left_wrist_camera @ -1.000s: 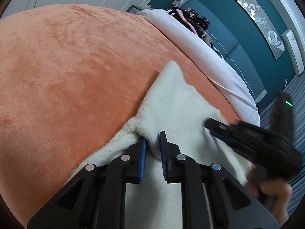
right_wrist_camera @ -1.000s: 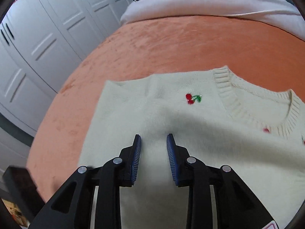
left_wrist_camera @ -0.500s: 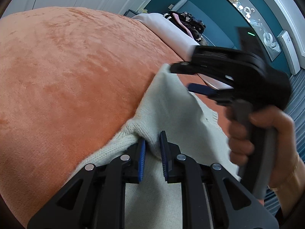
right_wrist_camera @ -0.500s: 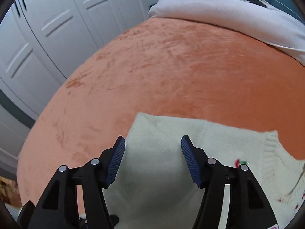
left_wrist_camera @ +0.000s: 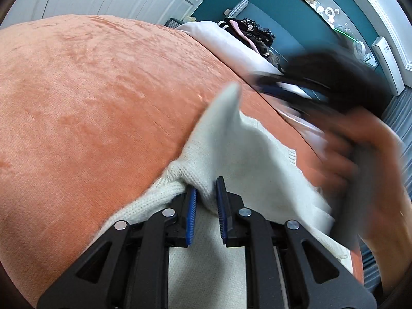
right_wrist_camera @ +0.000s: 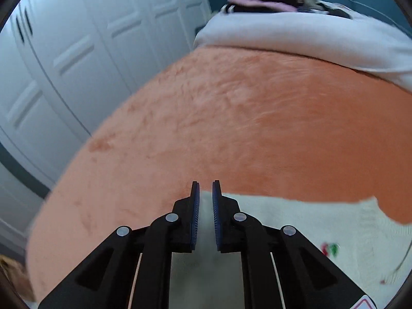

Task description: Fold small clothes

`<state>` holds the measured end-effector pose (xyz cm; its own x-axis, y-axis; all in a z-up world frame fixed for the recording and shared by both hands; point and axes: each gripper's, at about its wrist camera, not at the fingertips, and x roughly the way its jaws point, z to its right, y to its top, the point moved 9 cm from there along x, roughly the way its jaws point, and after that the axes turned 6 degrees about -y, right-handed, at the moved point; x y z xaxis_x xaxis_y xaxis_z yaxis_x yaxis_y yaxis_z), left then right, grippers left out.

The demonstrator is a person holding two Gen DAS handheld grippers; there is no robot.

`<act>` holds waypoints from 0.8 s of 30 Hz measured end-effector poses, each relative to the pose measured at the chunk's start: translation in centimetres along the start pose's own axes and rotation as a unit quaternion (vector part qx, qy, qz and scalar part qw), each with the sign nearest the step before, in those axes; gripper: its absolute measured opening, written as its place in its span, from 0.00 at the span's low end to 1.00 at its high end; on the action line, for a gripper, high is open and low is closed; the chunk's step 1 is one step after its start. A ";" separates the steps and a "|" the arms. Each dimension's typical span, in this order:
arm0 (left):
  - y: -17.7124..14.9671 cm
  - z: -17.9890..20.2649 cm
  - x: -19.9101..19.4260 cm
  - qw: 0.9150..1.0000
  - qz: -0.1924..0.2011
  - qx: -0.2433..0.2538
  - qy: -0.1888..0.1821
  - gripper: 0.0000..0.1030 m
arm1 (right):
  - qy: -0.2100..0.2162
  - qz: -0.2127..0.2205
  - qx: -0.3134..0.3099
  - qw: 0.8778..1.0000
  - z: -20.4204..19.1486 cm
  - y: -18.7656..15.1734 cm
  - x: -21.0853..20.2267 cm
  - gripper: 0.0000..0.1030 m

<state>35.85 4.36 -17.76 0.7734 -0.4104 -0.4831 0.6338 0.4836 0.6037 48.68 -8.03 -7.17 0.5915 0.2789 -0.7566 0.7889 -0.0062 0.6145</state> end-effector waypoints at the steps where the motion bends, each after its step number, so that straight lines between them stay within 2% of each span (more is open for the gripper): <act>1: 0.0 0.0 0.0 1.000 0.000 0.000 0.001 0.15 | 0.000 0.018 0.034 0.999 2.9 -1.1 -3.3 0.08; 3: 0.0 0.2 0.0 1.000 -0.002 0.002 0.004 0.15 | -0.037 0.039 0.085 0.995 9.5 -4.9 -8.8 0.09; 4: 0.1 0.2 0.1 1.000 -0.003 0.003 0.006 0.15 | -0.077 0.037 0.106 0.991 13.4 -7.5 -10.9 0.13; 6: 0.1 0.5 0.3 1.000 -0.008 0.007 0.015 0.15 | -0.188 -0.023 0.141 0.972 21.5 -14.4 -13.0 0.17; 7: 0.2 0.6 0.4 1.000 -0.012 0.008 0.019 0.16 | -0.233 -0.058 0.150 0.959 24.7 -17.8 -14.0 0.02; 8: 0.3 0.8 0.4 1.000 -0.018 0.009 0.023 0.16 | -0.204 -0.044 0.163 0.964 25.7 -19.5 -16.0 0.00; 9: 0.5 1.0 0.2 0.999 -0.030 0.005 0.023 0.16 | -0.201 -0.034 0.182 0.962 26.2 -20.6 -18.7 0.02; 10: 0.7 1.2 -0.2 0.998 -0.051 -0.001 0.022 0.21 | -0.225 -0.025 0.197 0.954 26.8 -21.6 -21.5 0.20; 11: 0.7 1.4 -1.1 0.997 -0.076 -0.006 0.013 0.27 | -0.241 -0.011 0.207 0.948 26.8 -22.6 -24.6 0.32; 12: 0.8 1.3 -2.6 0.996 -0.091 -0.011 0.007 0.49 | -0.224 0.005 0.211 0.951 26.2 -23.7 -27.1 0.37; 13: 0.8 1.0 -4.8 0.996 -0.090 -0.015 0.012 0.79 | -0.205 0.017 0.211 0.956 25.3 -25.1 -29.5 0.48; 14: 1.0 0.4 -7.8 0.997 -0.076 -0.019 0.019 0.89 | -0.203 0.019 0.210 0.956 24.7 -26.9 -31.4 0.62; 16: 0.6 -1.2 -12.6 0.997 -0.069 -0.015 0.038 0.94 | -0.220 0.000 0.202 0.954 23.6 -31.3 -34.3 0.76; 19: -2.9 -4.9 -18.0 0.987 -0.142 -0.046 0.064 0.95 | -0.225 -0.062 0.213 0.949 21.5 -39.0 -36.3 0.76; 20: -4.5 -6.1 -19.4 0.981 -0.166 -0.067 0.068 0.95 | -0.216 -0.078 0.228 0.946 20.8 -41.6 -37.0 0.76; 21: -5.8 -6.6 -20.7 0.980 -0.178 -0.078 0.053 0.95 | -0.200 -0.092 0.246 0.944 20.0 -43.8 -37.2 0.76; 22: -6.4 -6.5 -21.9 0.982 -0.173 -0.067 0.043 0.95 | -0.181 -0.101 0.267 0.941 19.2 -45.5 -37.0 0.76; 24: -7.9 -5.9 -23.1 0.981 -0.181 -0.036 0.059 0.95 | -0.128 -0.101 0.317 0.934 17.5 -47.9 -36.6 0.76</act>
<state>13.04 14.55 -15.09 0.4903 -0.4752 -0.7306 0.8638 0.3768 0.3345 -7.86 -34.72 -12.77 0.3765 0.0983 -0.9212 0.7810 -0.5685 0.2585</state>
